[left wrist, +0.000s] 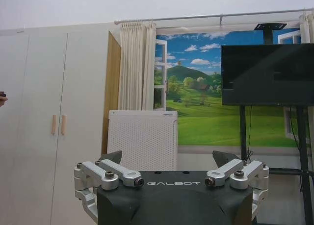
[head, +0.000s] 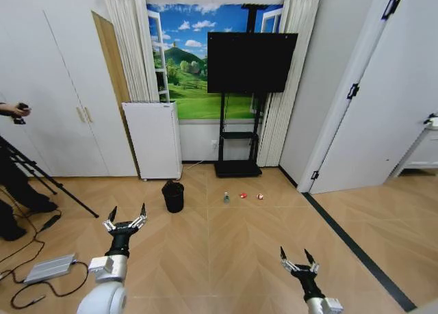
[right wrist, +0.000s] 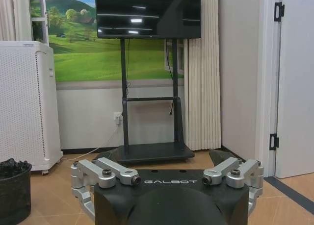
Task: Pick up the trash bin and place the garbage on the floor into it.
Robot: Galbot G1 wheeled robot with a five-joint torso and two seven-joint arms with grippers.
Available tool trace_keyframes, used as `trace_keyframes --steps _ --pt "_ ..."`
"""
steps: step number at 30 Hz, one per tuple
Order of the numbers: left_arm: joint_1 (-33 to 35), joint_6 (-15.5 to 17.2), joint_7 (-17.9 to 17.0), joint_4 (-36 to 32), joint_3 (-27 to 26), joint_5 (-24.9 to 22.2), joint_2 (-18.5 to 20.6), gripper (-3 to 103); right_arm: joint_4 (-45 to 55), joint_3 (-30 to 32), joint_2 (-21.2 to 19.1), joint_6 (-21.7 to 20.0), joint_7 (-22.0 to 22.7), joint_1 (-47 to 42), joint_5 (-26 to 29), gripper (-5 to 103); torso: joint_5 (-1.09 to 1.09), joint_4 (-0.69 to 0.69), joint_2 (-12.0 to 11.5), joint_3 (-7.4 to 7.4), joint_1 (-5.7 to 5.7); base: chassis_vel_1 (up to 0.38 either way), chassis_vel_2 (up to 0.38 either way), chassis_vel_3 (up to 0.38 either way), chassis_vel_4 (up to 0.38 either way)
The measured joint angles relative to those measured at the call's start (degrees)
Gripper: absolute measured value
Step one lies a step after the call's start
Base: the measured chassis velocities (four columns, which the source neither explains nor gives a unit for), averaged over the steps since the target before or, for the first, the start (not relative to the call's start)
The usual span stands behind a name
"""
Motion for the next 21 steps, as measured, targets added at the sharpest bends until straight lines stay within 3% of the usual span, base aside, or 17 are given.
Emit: trace_keyframes --steps 21 --pt "-0.64 0.00 0.12 1.01 0.28 0.68 -0.14 100 -1.05 0.23 -0.06 0.48 -0.92 0.43 -0.12 100 0.00 0.00 0.00 0.00 0.00 0.000 0.000 0.000 0.000"
